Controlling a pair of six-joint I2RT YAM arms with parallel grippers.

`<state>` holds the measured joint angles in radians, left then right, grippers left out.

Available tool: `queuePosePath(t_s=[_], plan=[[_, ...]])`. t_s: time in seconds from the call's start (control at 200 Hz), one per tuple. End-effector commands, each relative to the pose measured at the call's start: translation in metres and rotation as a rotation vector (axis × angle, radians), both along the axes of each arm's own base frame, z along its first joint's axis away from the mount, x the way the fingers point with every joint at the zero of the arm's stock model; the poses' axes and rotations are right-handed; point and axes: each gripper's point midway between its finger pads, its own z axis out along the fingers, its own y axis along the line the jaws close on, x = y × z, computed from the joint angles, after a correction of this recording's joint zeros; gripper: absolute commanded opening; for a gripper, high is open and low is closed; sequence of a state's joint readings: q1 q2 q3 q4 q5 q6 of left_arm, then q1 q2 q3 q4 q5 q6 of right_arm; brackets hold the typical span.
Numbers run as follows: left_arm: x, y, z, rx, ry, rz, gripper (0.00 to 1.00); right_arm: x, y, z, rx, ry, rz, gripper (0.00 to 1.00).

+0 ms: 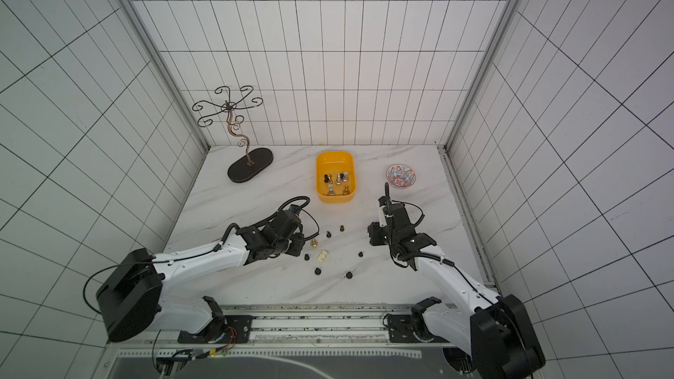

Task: Put the chess pieces into the storage box
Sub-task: Pick up the chess piece at the center of the board.

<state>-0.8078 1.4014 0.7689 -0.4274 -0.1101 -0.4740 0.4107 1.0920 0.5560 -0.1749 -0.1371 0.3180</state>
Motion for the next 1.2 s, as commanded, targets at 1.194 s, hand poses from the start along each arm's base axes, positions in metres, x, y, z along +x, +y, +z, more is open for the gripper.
queuePosePath(t_s=[1.194], plan=[[0.022,-0.047,-0.026,0.019,0.022,-0.127,0.27,-0.011,-0.001,-0.022,-0.032,0.074,0.004,0.3]])
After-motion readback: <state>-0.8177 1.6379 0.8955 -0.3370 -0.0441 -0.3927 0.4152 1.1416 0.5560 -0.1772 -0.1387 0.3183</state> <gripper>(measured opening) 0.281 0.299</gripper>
